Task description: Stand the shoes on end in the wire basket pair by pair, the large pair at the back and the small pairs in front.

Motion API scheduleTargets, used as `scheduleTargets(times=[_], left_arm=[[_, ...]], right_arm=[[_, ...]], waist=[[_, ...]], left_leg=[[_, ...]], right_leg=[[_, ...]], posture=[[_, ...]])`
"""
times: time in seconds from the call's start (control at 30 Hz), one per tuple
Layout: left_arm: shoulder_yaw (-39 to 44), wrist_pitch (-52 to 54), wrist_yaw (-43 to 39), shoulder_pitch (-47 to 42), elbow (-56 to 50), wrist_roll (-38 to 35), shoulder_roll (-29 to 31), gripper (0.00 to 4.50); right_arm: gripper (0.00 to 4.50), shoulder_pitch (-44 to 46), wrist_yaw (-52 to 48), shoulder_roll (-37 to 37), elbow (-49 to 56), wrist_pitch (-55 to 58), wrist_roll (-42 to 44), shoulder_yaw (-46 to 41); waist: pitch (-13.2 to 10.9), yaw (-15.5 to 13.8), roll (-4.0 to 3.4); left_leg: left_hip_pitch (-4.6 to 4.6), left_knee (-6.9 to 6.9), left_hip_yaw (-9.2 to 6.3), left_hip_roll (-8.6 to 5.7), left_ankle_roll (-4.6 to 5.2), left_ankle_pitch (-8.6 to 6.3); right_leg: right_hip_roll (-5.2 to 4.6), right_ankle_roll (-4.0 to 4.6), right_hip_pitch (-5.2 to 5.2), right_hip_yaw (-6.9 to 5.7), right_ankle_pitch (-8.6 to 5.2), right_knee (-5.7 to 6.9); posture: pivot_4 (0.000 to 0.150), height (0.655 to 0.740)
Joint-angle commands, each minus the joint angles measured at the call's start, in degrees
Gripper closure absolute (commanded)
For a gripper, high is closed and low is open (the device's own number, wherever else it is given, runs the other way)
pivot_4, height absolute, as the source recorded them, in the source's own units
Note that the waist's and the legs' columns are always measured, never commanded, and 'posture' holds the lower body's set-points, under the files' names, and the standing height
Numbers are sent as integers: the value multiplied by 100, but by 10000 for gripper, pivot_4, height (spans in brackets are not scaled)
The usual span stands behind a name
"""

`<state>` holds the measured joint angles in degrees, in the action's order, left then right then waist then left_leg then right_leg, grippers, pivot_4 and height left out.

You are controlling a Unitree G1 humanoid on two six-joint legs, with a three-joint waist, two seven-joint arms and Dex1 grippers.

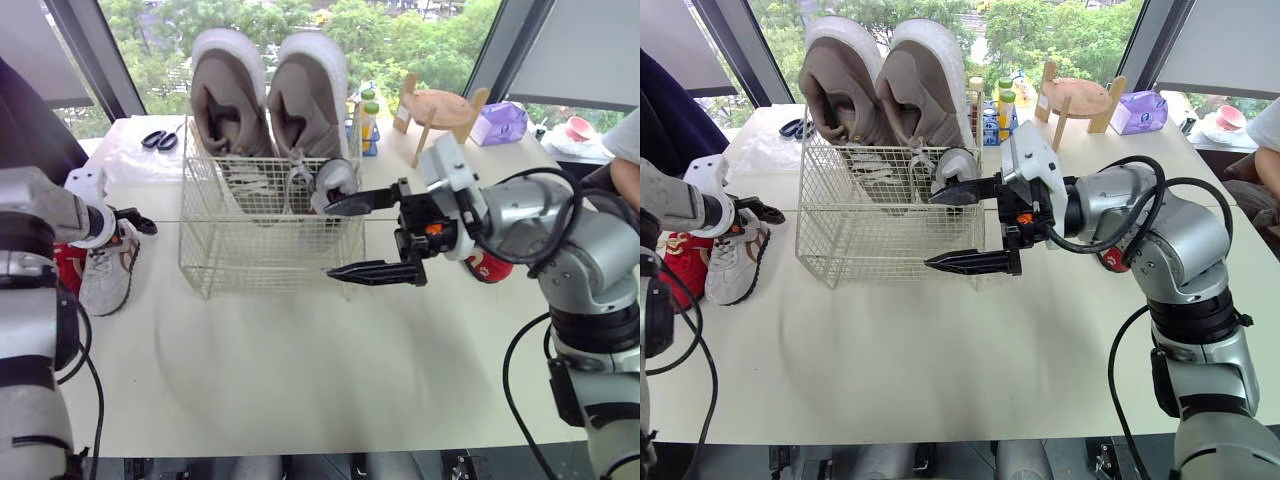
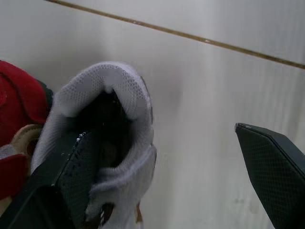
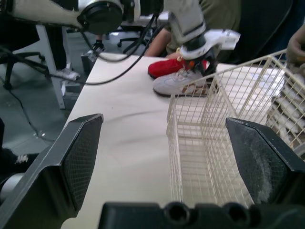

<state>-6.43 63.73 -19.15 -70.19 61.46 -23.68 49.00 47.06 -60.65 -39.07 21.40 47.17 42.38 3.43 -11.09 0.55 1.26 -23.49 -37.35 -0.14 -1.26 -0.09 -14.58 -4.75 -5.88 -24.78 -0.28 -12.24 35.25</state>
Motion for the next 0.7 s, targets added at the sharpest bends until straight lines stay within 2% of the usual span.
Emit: scheduleTargets(times=[0.03, 0.23, 0.37, 0.5, 0.6, 0.7], left_arm=[[-2, -531, -329, -158, 550, 578, -115, 13749], [390, -1231, -306, -139, 1154, 1063, -366, 43914], [802, -1010, -245, -505, 1077, 1092, -215, 44719], [1096, -268, -445, -940, 344, 990, 71, 44719], [1841, 1264, -55, -1020, -1134, 673, 289, 44719], [3158, 2743, 530, -642, -3652, 530, 101, 44719]], right_arm=[[0, 0, 178, 38, 152, -89, 47, -196], [0, -30, 361, 66, 154, -102, 53, -166], [0, -75, 406, 31, 148, -101, 44, -169], [0, -122, 419, 13, 67, -133, 25, -202], [0, -115, 397, -28, -131, -176, -56, -211], [0, 112, 366, -151, -436, 43, 160, -461]], waist=[[0, 5, 0], [1, -6, 0], [1, -20, 4], [-5, 2, 20], [-5, 35, 24], [-5, 52, 23]], left_leg=[[0, 0, 0, 0, 0, 0], [1, -1, -1, 5, 1, -1], [1, -12, -4, 8, 1, 0], [-12, -21, -12, 7, 3, -1], [-35, -28, -16, 10, 5, -3], [-81, -66, -15, 13, 13, -8]], right_leg=[[-1, 0, 0, 0, 0, 1], [-3, 0, -1, 0, 0, 8], [-6, -1, 2, 0, 1, 15], [-3, -4, -1, -5, 2, 15], [-3, -8, -20, -5, 4, 18], [-7, -11, -64, -1, 5, 70]], posture=[[1500, 7400], [1500, 7400], [1500, 7400], [1500, 7400], [1500, 7400], [1500, 7400]])
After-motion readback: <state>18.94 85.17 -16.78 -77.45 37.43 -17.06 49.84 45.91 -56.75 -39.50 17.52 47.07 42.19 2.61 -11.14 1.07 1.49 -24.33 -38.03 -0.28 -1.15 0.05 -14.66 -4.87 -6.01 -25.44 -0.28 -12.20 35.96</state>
